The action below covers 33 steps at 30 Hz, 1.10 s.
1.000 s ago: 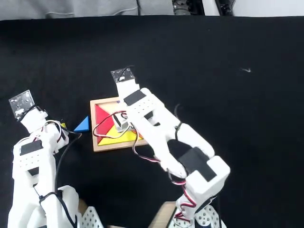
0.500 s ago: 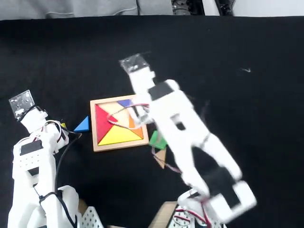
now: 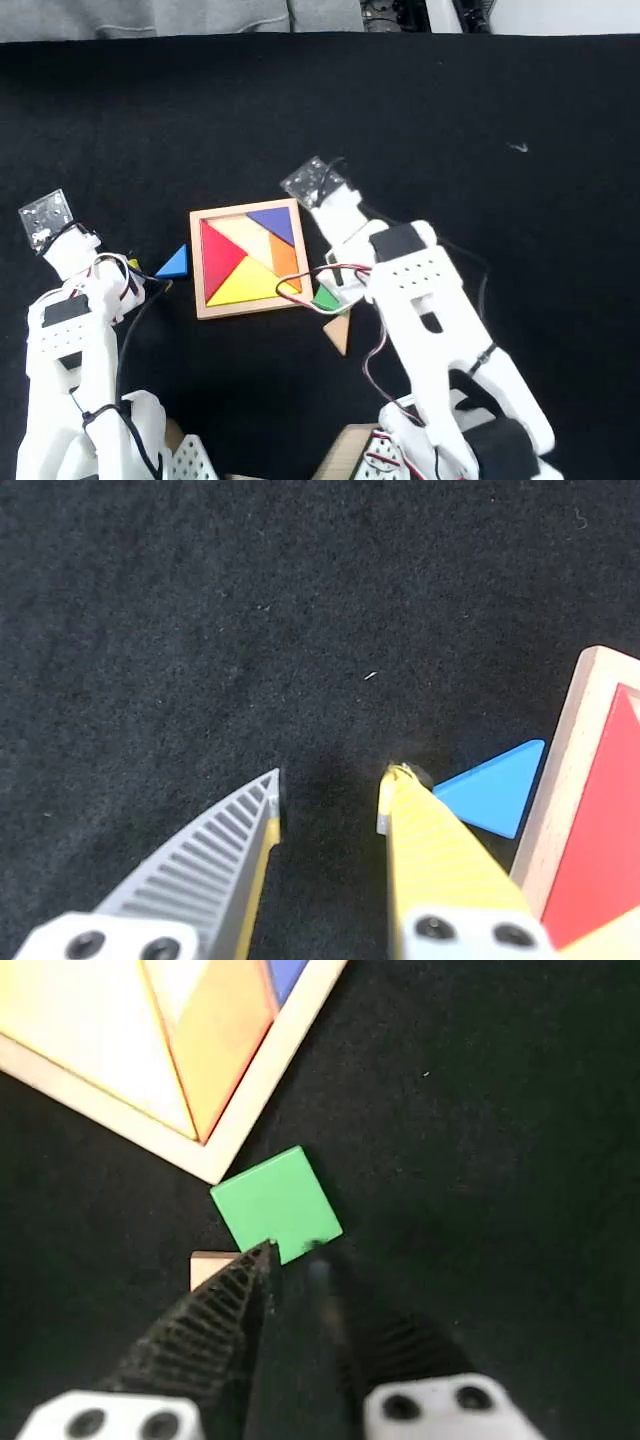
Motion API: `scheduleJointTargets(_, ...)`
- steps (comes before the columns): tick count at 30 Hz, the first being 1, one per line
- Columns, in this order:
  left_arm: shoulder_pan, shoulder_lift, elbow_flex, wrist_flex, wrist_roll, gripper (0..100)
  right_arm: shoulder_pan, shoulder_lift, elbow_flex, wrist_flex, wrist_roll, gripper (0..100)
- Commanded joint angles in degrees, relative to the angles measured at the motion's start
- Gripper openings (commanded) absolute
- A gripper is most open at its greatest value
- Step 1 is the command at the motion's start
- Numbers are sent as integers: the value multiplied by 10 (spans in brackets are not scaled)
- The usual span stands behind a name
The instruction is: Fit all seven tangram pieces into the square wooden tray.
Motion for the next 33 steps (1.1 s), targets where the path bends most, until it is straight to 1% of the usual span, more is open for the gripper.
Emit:
scheduleJointTargets(1, 5, -6, -2, -11, -6, 170, -36, 19, 1, -20, 35, 229)
scheduleJointTargets(4, 5, -6, -2, -11, -6, 170, -69, 36, 1, -44, 39, 232)
scheduleJointTargets(8, 5, -6, -2, -11, -6, 170, -89, 61, 1, -55, 41, 236)
scheduleJointTargets(14, 5, -5, -2, -11, -6, 170, -64, 124, -5, -58, 105, 237)
scheduleJointTargets(20, 5, -5, -2, -12, -6, 170, -62, 173, -33, -47, 108, 237)
scheduleJointTargets(24, 5, -11, 18, -43, -6, 170, -59, 195, -46, -47, 110, 236)
scheduleJointTargets(27, 5, -11, 18, -45, -6, 170, -59, 211, -47, -49, 135, 234)
scheduleJointTargets(33, 5, -11, 18, -45, -6, 170, -43, 237, -76, -47, 135, 234)
